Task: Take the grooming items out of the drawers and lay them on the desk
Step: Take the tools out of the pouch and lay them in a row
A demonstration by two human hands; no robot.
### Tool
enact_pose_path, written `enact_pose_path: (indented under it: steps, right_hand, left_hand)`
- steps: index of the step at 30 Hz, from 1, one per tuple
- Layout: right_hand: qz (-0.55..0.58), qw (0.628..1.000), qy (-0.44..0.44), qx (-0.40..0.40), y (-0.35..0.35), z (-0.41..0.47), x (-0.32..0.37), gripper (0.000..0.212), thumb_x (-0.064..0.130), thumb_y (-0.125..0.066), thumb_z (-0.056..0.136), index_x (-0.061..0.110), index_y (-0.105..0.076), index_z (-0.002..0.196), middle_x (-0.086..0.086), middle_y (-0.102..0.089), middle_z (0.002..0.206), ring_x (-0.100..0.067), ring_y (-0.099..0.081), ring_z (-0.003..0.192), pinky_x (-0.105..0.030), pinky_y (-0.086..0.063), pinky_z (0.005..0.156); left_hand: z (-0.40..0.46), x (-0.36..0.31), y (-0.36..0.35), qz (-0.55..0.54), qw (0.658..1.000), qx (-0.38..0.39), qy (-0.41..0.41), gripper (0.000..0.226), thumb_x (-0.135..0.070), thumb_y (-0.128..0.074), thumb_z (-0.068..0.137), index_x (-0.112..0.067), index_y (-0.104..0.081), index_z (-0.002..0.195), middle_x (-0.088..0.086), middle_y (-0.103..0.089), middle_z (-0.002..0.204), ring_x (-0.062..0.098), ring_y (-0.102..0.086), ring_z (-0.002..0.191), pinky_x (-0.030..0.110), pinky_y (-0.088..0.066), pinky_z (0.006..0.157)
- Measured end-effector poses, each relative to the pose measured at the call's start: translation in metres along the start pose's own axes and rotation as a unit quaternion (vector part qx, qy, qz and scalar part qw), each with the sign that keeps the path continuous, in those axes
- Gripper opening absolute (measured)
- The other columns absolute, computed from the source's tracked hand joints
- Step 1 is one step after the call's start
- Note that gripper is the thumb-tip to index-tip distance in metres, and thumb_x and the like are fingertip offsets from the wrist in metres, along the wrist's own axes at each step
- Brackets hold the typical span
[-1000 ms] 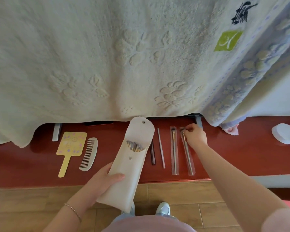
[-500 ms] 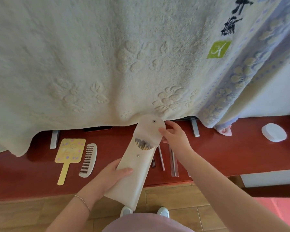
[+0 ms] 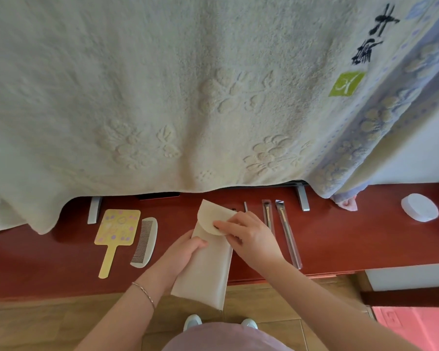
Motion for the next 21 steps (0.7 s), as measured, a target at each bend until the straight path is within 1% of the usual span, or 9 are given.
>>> enact_pose_path:
  steps: [4, 7, 9, 11, 12, 14, 16, 18, 21]
  right_hand:
    - [-0.027, 0.999, 0.011, 0.025, -0.008, -0.005, 0.006, 0.027, 0.025, -0.049, 0.085, 0.026, -0.070, 0.103, -0.002, -0.064, 0.091, -0.024, -0.058, 0.077, -0.032, -0.054, 0.058]
    - [-0.028, 0.999, -0.002, 0.037, -0.012, -0.007, 0.008, 0.030, 0.027, -0.048, 0.086, 0.026, -0.068, 0.108, -0.003, -0.064, 0.100, -0.025, -0.058, 0.089, -0.033, -0.056, 0.065]
    - [-0.024, 0.998, 0.013, 0.056, -0.016, -0.008, 0.015, 0.031, 0.025, -0.049, 0.088, 0.024, -0.065, 0.113, -0.004, -0.063, 0.108, -0.025, -0.057, 0.098, -0.031, -0.055, 0.076]
    - [-0.014, 0.997, 0.024, 0.074, -0.019, -0.010, 0.023, 0.032, 0.025, -0.048, 0.088, 0.022, -0.064, 0.116, -0.004, -0.061, 0.115, -0.025, -0.055, 0.106, -0.030, -0.051, 0.082]
    - [-0.003, 0.997, 0.020, 0.077, -0.021, -0.010, 0.024, 0.033, 0.025, -0.047, 0.088, 0.020, -0.064, 0.116, -0.004, -0.061, 0.118, -0.025, -0.054, 0.110, -0.031, -0.051, 0.084]
    - [0.042, 0.995, -0.009, 0.088, -0.024, -0.009, 0.020, 0.037, 0.025, -0.044, 0.089, 0.018, -0.063, 0.119, -0.003, -0.058, 0.127, -0.023, -0.050, 0.120, -0.033, -0.048, 0.095]
    - [0.080, 0.991, -0.030, 0.105, -0.029, -0.010, 0.018, 0.041, 0.028, -0.039, 0.090, 0.019, -0.060, 0.124, -0.001, -0.053, 0.135, -0.018, -0.041, 0.131, -0.032, -0.038, 0.105]
    - [0.084, 0.989, -0.028, 0.119, -0.033, -0.012, 0.021, 0.044, 0.031, -0.036, 0.090, 0.023, -0.055, 0.129, 0.002, -0.048, 0.141, -0.012, -0.031, 0.137, -0.028, -0.031, 0.108]
    - [0.076, 0.988, -0.011, 0.132, -0.037, -0.016, 0.025, 0.046, 0.031, -0.035, 0.089, 0.027, -0.049, 0.133, 0.003, -0.042, 0.145, -0.011, -0.025, 0.140, -0.029, -0.031, 0.108]
  left_hand:
    - [-0.001, -0.002, 0.000, 0.006, 1.000, -0.008, -0.019, 0.026, -0.015, -0.048, 0.089, -0.028, -0.060, 0.108, 0.005, -0.072, 0.096, 0.025, -0.069, 0.088, 0.040, -0.054, 0.079]
    - [0.001, -0.003, -0.001, -0.029, 0.999, -0.012, -0.033, 0.019, -0.028, -0.053, 0.090, -0.027, -0.060, 0.108, 0.006, -0.072, 0.097, 0.026, -0.069, 0.089, 0.045, -0.054, 0.084]
    - [0.001, -0.004, 0.003, -0.053, 0.997, -0.032, -0.038, 0.026, -0.040, -0.057, 0.087, -0.023, -0.060, 0.107, 0.007, -0.073, 0.094, 0.025, -0.070, 0.085, 0.042, -0.056, 0.076]
    - [0.001, -0.005, 0.004, -0.054, 0.997, -0.042, -0.043, 0.029, -0.042, -0.059, 0.085, -0.020, -0.060, 0.103, 0.006, -0.074, 0.087, 0.023, -0.071, 0.078, 0.032, -0.056, 0.061]
    - [0.001, -0.004, 0.005, -0.055, 0.997, -0.046, -0.042, 0.029, -0.041, -0.060, 0.084, -0.019, -0.061, 0.103, 0.005, -0.074, 0.085, 0.023, -0.071, 0.076, 0.030, -0.055, 0.059]
    - [0.002, 0.000, 0.008, -0.078, 0.995, -0.060, -0.033, 0.029, -0.038, -0.062, 0.084, -0.016, -0.062, 0.103, 0.007, -0.074, 0.086, 0.025, -0.071, 0.078, 0.034, -0.056, 0.063]
    - [0.004, 0.007, 0.017, -0.102, 0.991, -0.085, -0.016, 0.031, -0.037, -0.064, 0.082, -0.015, -0.063, 0.103, 0.010, -0.074, 0.089, 0.029, -0.070, 0.082, 0.043, -0.057, 0.073]
    - [0.006, 0.011, 0.023, -0.109, 0.989, -0.103, -0.002, 0.031, -0.035, -0.064, 0.082, -0.013, -0.063, 0.104, 0.012, -0.073, 0.091, 0.032, -0.069, 0.084, 0.046, -0.055, 0.079]
    - [0.008, 0.011, 0.026, -0.096, 0.988, -0.118, 0.006, 0.030, -0.032, -0.063, 0.081, -0.010, -0.065, 0.102, 0.013, -0.073, 0.089, 0.031, -0.070, 0.080, 0.041, -0.056, 0.071]
Point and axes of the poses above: each hand's wrist, its own z-axis towards the middle knuckle, its own y-axis out of the back of the hand, x = y × z, the point moved 10 cm from there along z, towards the middle knuckle
